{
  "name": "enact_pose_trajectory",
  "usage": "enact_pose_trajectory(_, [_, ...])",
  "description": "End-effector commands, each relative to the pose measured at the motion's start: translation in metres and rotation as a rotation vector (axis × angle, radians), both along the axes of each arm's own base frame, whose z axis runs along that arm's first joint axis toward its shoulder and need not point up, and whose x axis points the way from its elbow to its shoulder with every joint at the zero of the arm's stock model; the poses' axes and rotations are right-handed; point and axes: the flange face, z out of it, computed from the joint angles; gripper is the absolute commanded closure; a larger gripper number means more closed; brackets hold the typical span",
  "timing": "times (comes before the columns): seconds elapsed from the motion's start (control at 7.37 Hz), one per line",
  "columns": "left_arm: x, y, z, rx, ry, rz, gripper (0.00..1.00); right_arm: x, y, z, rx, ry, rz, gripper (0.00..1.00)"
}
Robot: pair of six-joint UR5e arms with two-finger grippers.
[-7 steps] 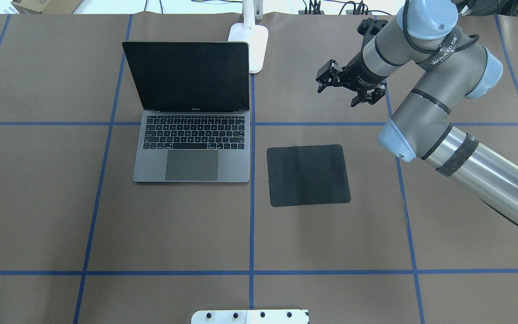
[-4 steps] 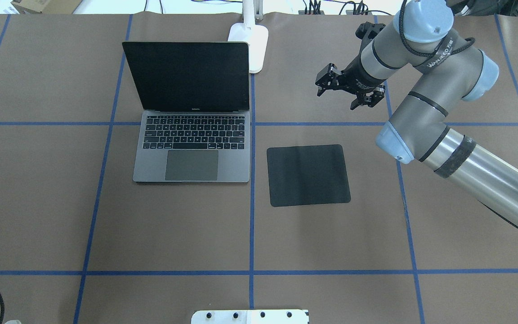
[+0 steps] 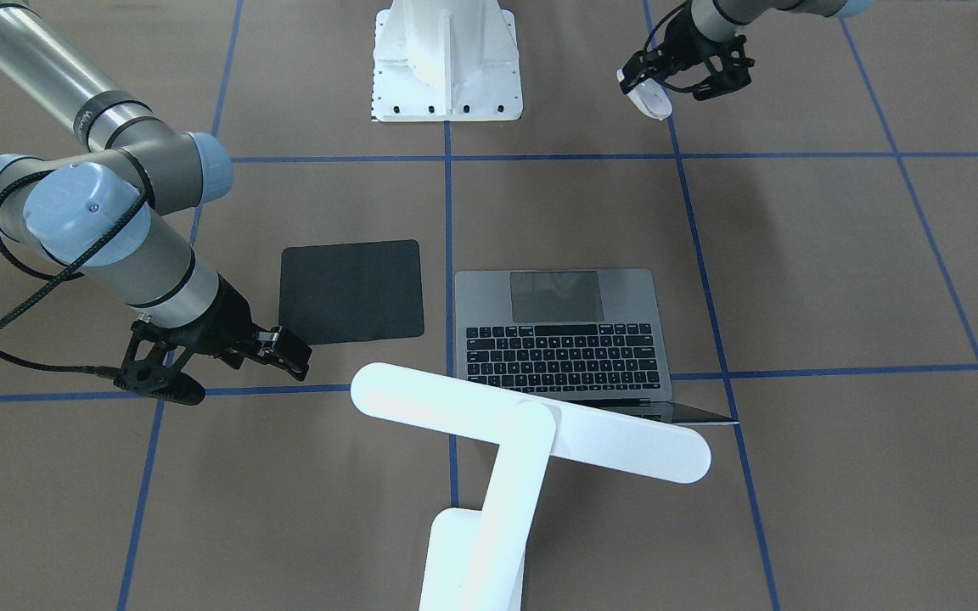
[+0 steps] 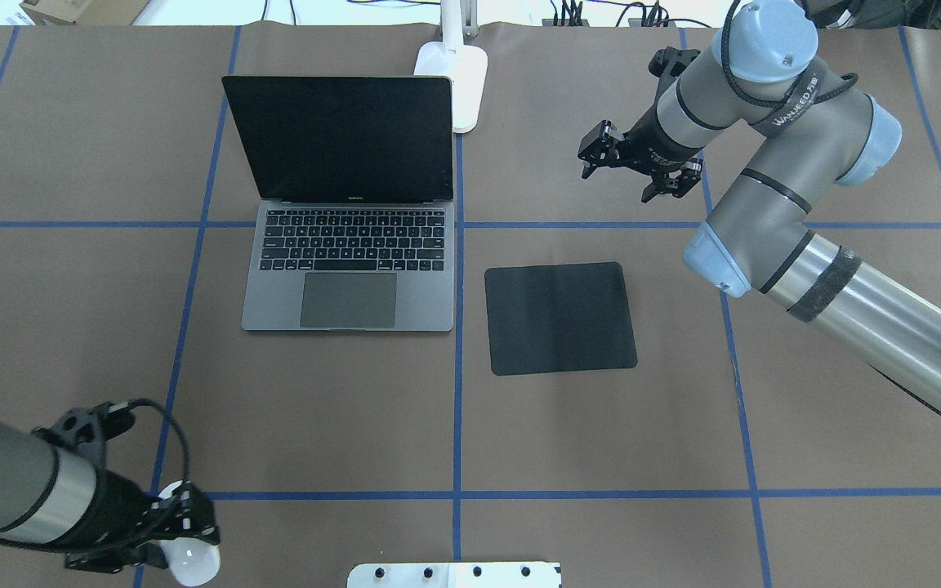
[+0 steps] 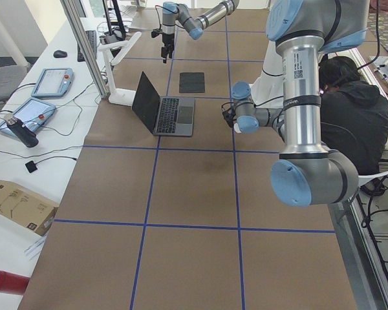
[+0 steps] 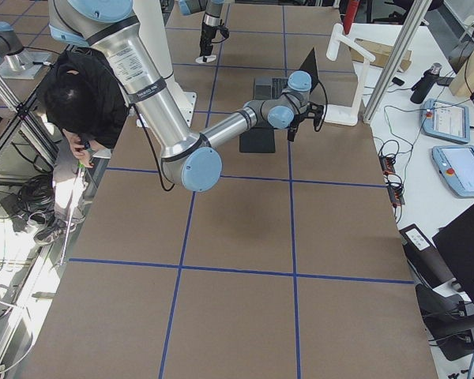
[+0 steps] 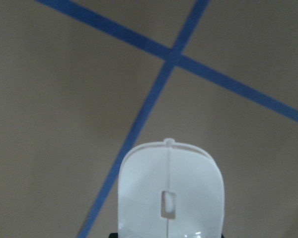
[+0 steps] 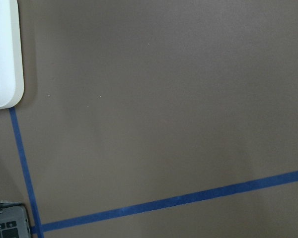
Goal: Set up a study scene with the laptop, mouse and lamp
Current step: 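Carry the white mouse with the left gripper over the mouse pad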
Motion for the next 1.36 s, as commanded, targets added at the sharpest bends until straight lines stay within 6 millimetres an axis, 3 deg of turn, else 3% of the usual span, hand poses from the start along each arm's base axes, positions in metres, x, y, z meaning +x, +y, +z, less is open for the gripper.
enact_pose_trajectory(0.0, [0.062,-0.058,-0.115,0.048,-0.054,-0.015,0.77,0.009,-0.002,0.021,0.001,0.027,-0.002,0.01])
enact_pose_trajectory(0.27, [0.129,-0.107,-0.172,0.077,-0.058,-0.035,0.77,0.045,-0.009,0.057,0.017,0.058,-0.011,0.01])
enact_pose_trajectory(0.81, [0.209,-0.162,-0.242,0.349,-0.077,-0.007,0.82,0.131,-0.014,0.142,0.093,0.146,-0.071,0.01])
enact_pose_trajectory(0.95, [0.226,-0.173,-0.249,0.419,-0.103,0.004,0.87,0.140,-0.011,0.158,0.104,0.164,-0.091,0.01])
enact_pose_trajectory(1.22, [0.267,-0.197,-0.272,0.458,-0.162,0.013,0.91,0.144,-0.009,0.166,0.108,0.172,-0.098,0.01])
